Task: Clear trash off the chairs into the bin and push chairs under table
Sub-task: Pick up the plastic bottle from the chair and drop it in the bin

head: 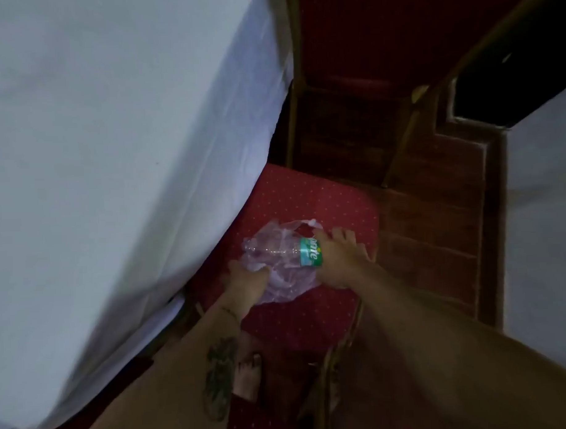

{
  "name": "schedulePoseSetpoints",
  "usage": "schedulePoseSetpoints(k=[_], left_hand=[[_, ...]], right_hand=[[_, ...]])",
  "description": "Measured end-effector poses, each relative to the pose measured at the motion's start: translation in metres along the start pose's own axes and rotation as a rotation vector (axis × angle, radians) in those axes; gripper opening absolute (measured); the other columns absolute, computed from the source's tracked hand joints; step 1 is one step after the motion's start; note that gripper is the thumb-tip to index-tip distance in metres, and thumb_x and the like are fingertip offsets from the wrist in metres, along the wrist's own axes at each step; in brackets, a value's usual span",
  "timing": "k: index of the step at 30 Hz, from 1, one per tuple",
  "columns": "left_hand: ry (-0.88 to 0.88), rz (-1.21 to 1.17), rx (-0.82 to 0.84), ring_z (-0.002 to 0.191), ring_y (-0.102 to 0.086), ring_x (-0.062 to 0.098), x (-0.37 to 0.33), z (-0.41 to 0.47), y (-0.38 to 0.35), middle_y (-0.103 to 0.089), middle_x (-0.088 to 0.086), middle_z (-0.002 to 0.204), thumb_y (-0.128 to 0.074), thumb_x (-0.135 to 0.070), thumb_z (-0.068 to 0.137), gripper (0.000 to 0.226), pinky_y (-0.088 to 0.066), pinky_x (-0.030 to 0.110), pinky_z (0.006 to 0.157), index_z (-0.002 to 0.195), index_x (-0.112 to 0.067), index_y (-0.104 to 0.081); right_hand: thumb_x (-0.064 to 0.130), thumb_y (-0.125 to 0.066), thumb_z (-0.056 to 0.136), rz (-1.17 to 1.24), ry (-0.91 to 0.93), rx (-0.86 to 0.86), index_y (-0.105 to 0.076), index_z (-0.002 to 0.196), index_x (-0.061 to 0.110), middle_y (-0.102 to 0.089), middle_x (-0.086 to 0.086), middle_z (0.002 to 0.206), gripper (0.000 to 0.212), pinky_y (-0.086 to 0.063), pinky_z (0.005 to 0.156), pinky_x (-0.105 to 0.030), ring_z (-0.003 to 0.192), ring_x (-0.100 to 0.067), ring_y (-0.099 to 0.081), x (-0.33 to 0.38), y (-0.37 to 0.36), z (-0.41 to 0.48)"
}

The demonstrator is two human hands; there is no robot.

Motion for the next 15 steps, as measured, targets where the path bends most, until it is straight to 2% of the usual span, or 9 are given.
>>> schedulePoseSetpoints(k=[2, 4, 7, 9, 11, 13, 15], left_hand=[[0.048, 0.093, -0.041, 0.141, -0.032, 0.037, 0.001, 0.007, -0.010, -0.015, 0.018, 0.159, -0.071, -0.041, 0.087, 0.093, -0.040, 0.041, 0.108, 0.156, -0.017, -0.013], [0.063, 0.165, -0.073, 0.143, -0.027, 0.038, -0.001, 0.009, -0.019, -0.012, 0.018, 0.157, -0.074, -0.049, 0.082, 0.097, -0.037, 0.044, 0.110, 0.155, -0.022, -0.016], [0.087, 0.252, -0.109, 0.136, -0.039, 0.039, 0.010, 0.014, -0.024, -0.029, 0.020, 0.151, -0.077, -0.044, 0.079, 0.087, -0.043, 0.044, 0.107, 0.148, -0.014, -0.032], [0.065, 0.232, -0.109, 0.125, -0.054, 0.038, 0.007, 0.008, -0.019, -0.048, 0.021, 0.142, -0.076, -0.037, 0.083, 0.072, -0.051, 0.038, 0.095, 0.139, -0.006, -0.045], [0.013, 0.198, -0.117, 0.116, -0.061, 0.036, -0.002, 0.001, -0.012, -0.057, 0.020, 0.135, -0.068, -0.028, 0.091, 0.052, -0.050, 0.033, 0.079, 0.133, 0.000, -0.053], [-0.055, 0.153, -0.117, 0.105, -0.064, 0.033, -0.018, -0.012, 0.001, -0.061, 0.019, 0.130, -0.060, -0.020, 0.095, 0.040, -0.048, 0.028, 0.066, 0.129, 0.001, -0.056], [-0.142, 0.066, -0.105, 0.095, -0.062, 0.030, -0.036, -0.023, 0.018, -0.065, 0.019, 0.121, -0.059, -0.014, 0.094, 0.028, -0.050, 0.031, 0.068, 0.118, 0.000, -0.061]], right_hand=[[0.041, -0.076, 0.080, -0.051, -0.009, -0.025, -0.014, 0.158, 0.023, -0.037, -0.015, 0.149, 0.101, -0.033, 0.109, -0.055, 0.137, -0.037, -0.033, -0.005, -0.011, 0.010], [0.042, -0.076, 0.081, -0.066, -0.047, -0.035, -0.011, 0.157, 0.024, -0.040, -0.017, 0.147, 0.101, -0.036, 0.106, -0.056, 0.133, -0.039, -0.039, -0.014, -0.025, 0.014], [0.033, -0.070, 0.087, -0.047, -0.058, -0.061, -0.015, 0.154, 0.025, -0.042, -0.016, 0.141, 0.087, -0.042, 0.101, -0.054, 0.126, -0.040, -0.046, -0.019, -0.039, 0.013], [0.028, -0.068, 0.087, 0.017, -0.060, -0.060, -0.025, 0.148, 0.023, -0.043, -0.015, 0.138, 0.075, -0.045, 0.097, -0.050, 0.124, -0.039, -0.048, -0.023, -0.038, 0.008], [0.028, -0.070, 0.085, 0.161, -0.089, -0.037, -0.031, 0.141, 0.022, -0.047, -0.015, 0.132, 0.068, -0.050, 0.094, -0.047, 0.118, -0.038, -0.053, -0.027, -0.036, 0.001], [0.029, -0.072, 0.083, 0.358, -0.124, -0.040, -0.036, 0.129, 0.022, -0.055, -0.012, 0.121, 0.059, -0.055, 0.081, -0.043, 0.104, -0.033, -0.061, -0.029, -0.024, -0.011], [0.026, -0.074, 0.084, 0.527, -0.156, -0.059, -0.037, 0.121, 0.023, -0.060, -0.006, 0.107, 0.052, -0.053, 0.066, -0.034, 0.088, -0.022, -0.064, -0.026, -0.002, -0.025]])
Point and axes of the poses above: each hand's wrist, its own z-axis towards the middle knuckle, its own y-axis out of the back of the hand, x = y × z, the point moved 5 cm from there along z, towards the middle knuckle
